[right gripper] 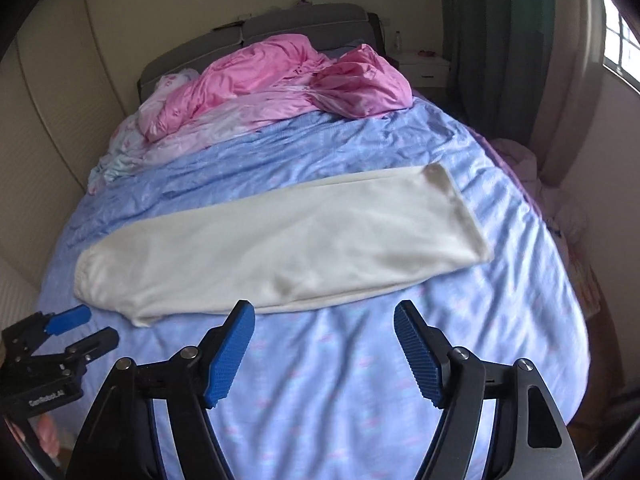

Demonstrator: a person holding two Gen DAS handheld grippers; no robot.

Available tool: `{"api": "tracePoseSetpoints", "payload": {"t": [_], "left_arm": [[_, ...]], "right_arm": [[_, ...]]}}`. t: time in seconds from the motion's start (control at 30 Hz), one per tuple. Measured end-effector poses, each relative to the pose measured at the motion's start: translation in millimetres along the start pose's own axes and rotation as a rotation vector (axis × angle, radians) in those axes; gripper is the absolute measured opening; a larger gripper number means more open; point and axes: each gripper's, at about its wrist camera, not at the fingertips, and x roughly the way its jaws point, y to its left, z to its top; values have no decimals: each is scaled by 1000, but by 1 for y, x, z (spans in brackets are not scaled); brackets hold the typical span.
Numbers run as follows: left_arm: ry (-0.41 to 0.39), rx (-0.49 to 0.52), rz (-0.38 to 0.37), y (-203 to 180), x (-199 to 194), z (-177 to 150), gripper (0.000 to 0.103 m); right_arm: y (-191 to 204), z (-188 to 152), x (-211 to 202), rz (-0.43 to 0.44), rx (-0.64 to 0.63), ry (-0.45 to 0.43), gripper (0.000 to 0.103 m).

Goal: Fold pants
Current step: 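Move both open grippers over the middle of the trouser strip, then grasp the hem end with the right gripper and lift it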

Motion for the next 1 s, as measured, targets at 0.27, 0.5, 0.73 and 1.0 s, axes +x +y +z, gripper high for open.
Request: {"api": "tracePoseSetpoints", "payload": {"t": [0.27, 0.5, 0.73, 1.0], "left_arm": [[31, -18, 26, -92, 51, 41, 68], [33, 42, 35, -149, 112, 95, 68], [86, 29, 26, -173, 183, 144, 68], [156, -22, -28, -178, 236, 173, 68]], "right_arm": [[-105, 34, 46, -27, -20, 38, 74], [-164, 72, 110, 3, 3, 55, 73], [-196, 94, 182, 48, 27, 115, 74], [-222, 92, 243, 127, 86, 215, 74]]}}
